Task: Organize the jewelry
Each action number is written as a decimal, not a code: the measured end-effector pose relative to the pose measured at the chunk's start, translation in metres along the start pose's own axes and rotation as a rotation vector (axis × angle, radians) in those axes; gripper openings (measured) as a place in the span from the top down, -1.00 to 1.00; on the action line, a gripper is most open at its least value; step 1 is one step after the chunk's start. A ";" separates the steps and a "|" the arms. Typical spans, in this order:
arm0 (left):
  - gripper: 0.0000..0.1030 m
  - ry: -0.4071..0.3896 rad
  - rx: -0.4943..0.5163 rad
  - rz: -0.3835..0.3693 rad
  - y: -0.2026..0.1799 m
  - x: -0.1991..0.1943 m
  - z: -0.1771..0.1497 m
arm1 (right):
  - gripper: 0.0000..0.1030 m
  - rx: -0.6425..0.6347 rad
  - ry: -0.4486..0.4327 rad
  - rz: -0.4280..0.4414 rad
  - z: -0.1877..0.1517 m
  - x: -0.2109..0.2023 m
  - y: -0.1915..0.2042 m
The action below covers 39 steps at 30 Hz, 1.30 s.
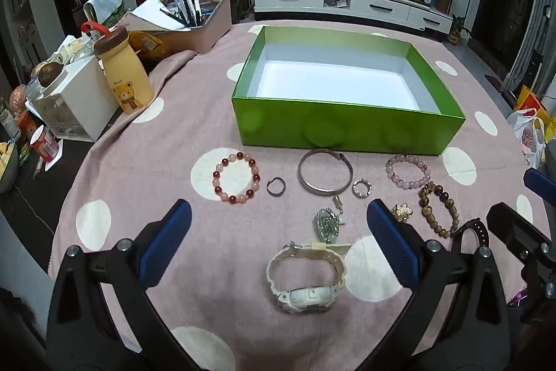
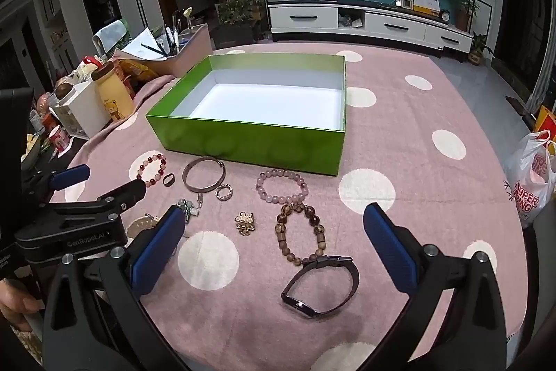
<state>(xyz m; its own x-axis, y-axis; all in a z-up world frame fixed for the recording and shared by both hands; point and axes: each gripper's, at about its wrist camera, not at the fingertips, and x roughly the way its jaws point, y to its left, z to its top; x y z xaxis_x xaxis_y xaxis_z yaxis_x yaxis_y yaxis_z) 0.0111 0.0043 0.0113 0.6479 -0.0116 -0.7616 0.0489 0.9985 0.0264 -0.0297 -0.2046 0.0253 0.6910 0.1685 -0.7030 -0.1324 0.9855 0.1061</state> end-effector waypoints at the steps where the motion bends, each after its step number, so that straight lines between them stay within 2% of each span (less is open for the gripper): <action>1: -0.96 -0.001 0.000 -0.002 0.001 0.001 0.000 | -0.97 0.001 0.000 0.001 0.000 -0.001 0.000; 9: -0.96 0.020 0.006 -0.021 0.001 0.011 -0.007 | -0.97 0.000 0.002 -0.004 -0.003 0.005 0.000; 39: -0.96 0.012 0.018 -0.025 -0.001 0.006 -0.011 | -0.97 -0.001 -0.002 -0.005 -0.005 0.008 -0.002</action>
<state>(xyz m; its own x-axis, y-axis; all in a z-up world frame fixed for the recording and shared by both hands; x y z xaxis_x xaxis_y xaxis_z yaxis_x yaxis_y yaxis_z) 0.0068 0.0041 -0.0004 0.6374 -0.0358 -0.7697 0.0788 0.9967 0.0189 -0.0278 -0.2058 0.0160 0.6928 0.1635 -0.7024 -0.1299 0.9863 0.1015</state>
